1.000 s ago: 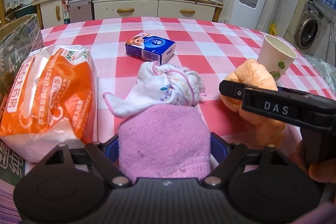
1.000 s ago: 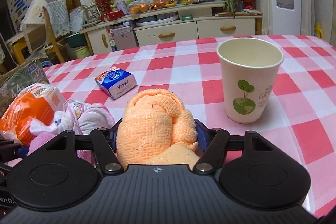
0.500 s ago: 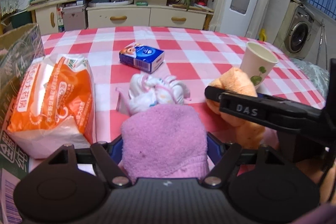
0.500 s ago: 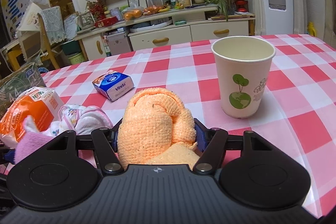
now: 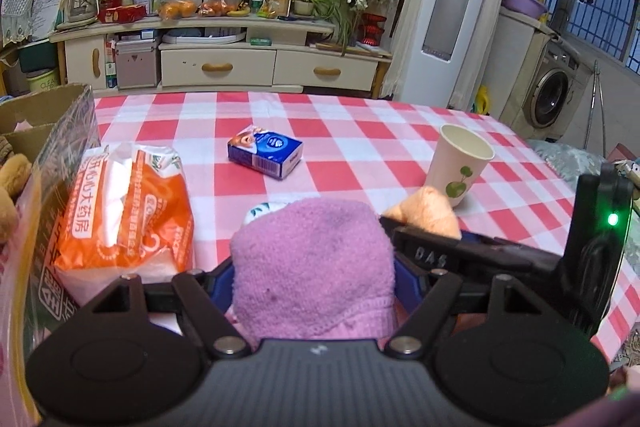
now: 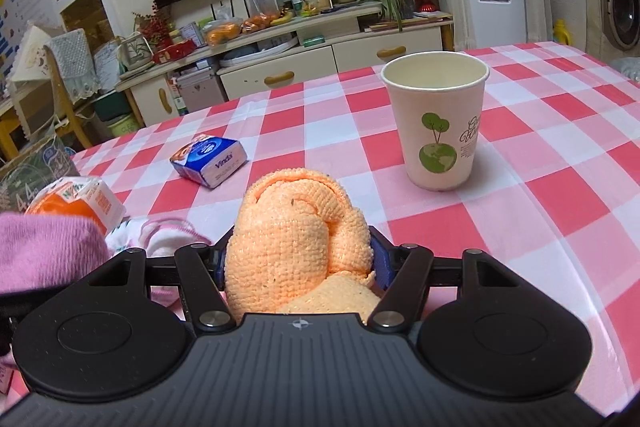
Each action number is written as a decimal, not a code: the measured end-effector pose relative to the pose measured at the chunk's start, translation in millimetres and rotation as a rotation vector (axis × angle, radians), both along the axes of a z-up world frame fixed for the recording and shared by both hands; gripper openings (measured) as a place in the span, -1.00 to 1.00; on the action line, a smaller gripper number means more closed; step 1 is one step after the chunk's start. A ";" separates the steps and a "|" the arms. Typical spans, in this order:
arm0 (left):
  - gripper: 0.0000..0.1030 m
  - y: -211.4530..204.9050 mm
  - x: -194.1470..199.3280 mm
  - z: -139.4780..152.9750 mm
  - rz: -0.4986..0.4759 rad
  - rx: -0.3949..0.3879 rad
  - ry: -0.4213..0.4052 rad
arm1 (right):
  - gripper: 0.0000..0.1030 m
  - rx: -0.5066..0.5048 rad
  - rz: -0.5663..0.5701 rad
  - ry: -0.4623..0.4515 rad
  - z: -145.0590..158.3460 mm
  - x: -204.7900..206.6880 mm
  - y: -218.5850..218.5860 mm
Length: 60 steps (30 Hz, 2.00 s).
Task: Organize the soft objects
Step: 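Carry pink towel into the box and open left tool while right tool drops orange towel there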
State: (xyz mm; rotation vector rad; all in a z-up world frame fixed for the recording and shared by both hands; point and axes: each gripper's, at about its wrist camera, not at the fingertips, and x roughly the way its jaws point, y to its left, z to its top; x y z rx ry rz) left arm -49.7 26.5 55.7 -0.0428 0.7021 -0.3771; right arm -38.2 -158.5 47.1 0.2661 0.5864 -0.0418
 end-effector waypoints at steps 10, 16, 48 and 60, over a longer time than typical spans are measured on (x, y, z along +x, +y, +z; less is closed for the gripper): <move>0.46 12.5 -6.7 18.7 -0.008 -0.037 -0.050 | 0.52 0.017 -0.032 0.006 10.5 -24.8 3.5; 0.46 29.0 -7.7 30.2 0.020 -0.066 -0.081 | 0.52 0.013 -0.031 0.010 16.7 -38.9 10.2; 0.48 173.9 -6.0 71.6 0.346 -0.196 -0.214 | 0.51 -0.045 0.225 -0.115 87.7 -19.8 127.6; 0.48 218.7 12.7 60.9 0.525 -0.187 -0.126 | 0.51 0.028 0.346 -0.169 118.6 39.1 180.7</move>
